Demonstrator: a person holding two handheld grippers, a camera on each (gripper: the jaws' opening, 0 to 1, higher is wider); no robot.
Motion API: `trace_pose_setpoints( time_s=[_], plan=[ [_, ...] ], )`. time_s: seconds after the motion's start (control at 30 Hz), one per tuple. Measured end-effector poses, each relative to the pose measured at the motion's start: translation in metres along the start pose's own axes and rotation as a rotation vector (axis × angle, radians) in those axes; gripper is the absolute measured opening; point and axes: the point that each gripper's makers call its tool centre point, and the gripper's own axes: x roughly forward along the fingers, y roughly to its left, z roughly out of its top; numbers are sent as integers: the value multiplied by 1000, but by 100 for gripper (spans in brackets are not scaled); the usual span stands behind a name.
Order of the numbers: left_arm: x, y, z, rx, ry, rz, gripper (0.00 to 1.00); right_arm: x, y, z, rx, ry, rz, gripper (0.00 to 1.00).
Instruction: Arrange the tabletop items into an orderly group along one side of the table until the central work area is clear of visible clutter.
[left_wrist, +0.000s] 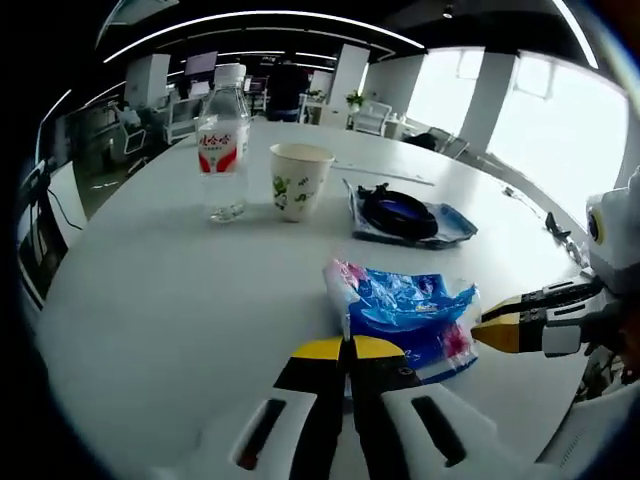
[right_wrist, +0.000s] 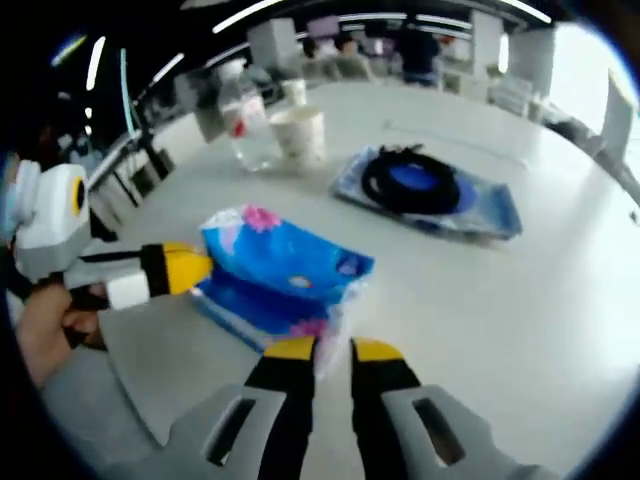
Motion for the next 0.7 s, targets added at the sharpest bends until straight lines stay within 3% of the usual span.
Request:
trace_pose_setpoints(
  time_s=[0.3, 0.7],
  plan=[
    [2, 1, -6, -31, 15, -15, 0, 2, -4, 4, 42, -24, 0, 0],
    [0, -14, 16, 20, -18, -32, 0, -12, -16, 12, 120, -52, -10, 0]
  ],
)
